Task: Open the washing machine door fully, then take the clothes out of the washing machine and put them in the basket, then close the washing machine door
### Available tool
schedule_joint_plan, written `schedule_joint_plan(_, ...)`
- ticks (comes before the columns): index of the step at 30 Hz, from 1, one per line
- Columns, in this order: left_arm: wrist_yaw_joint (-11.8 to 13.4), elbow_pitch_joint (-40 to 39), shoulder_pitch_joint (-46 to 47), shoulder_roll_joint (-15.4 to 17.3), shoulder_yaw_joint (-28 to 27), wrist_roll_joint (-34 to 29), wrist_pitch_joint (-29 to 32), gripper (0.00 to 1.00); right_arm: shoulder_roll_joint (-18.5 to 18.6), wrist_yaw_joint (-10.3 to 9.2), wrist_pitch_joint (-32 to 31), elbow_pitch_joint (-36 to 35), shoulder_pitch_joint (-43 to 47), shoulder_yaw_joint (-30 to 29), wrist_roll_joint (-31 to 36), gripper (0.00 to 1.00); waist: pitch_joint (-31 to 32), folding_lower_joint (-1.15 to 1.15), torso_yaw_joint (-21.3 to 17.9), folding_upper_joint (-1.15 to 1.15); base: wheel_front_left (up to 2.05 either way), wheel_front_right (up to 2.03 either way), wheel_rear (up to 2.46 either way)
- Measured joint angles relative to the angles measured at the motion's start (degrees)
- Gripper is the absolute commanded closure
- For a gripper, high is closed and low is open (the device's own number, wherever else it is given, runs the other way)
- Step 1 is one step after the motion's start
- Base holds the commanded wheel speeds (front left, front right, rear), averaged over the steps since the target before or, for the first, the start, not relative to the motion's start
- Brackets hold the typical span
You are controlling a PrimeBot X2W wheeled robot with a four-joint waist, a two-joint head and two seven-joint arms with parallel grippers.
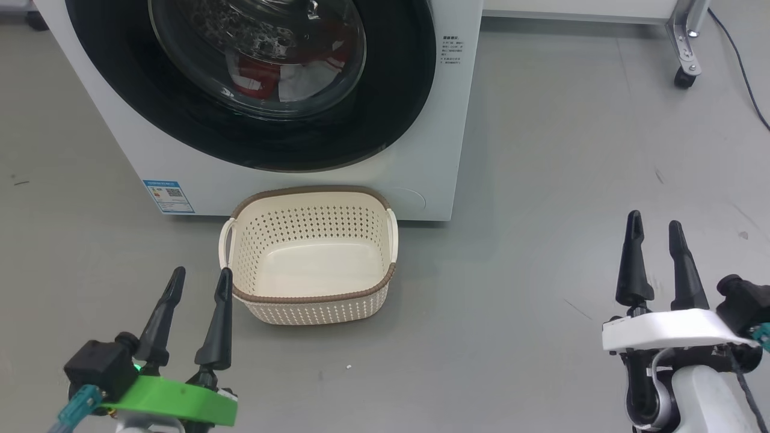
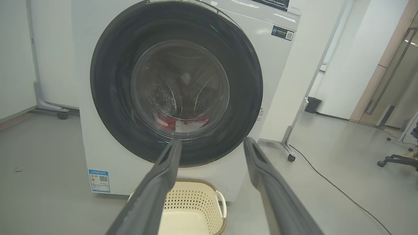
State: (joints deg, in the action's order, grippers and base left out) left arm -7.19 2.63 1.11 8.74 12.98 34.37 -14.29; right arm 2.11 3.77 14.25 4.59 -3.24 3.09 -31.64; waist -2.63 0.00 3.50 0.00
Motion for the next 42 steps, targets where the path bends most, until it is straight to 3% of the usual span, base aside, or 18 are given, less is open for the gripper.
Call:
schedule_joint_plan(3,0.0,1.51,-0.26,-0.09,-0.41,-2.14,-0.15,0.0,0.09,-0.4,0.03,1.34,0.01,1.16,4.35,0.0,-0.06,0.0,-0.05,0.0,0.0,0.0,0.0)
schedule_joint_plan(9,0.0,3.34,-0.27,-0.94,-1.74,-5.14,-0.15,0.0,0.15,-1.1,0.03,3.54,0.01,2.42,6.7,0.0,-0.07,0.0,-0.13,0.0,0.0,0.0,0.0)
schedule_joint_plan(23,0.0,6.8,-0.26,-3.34,-3.67,-9.31,-0.15,0.0,0.18,-5.95,0.03,9.95,0.13,2.52,9.8,0.0,0.14,0.0,-0.44,0.0,0.0,0.0,0.0)
schedule_joint_plan(42,0.0,10.6,-0.34,-4.78,-5.71,-11.73,-0.15,0.0,0.18,-6.48,0.03,12.01,-0.13,3.18,10.5,0.0,0.18,0.0,-1.78,0.0,0.0,0.0,0.0)
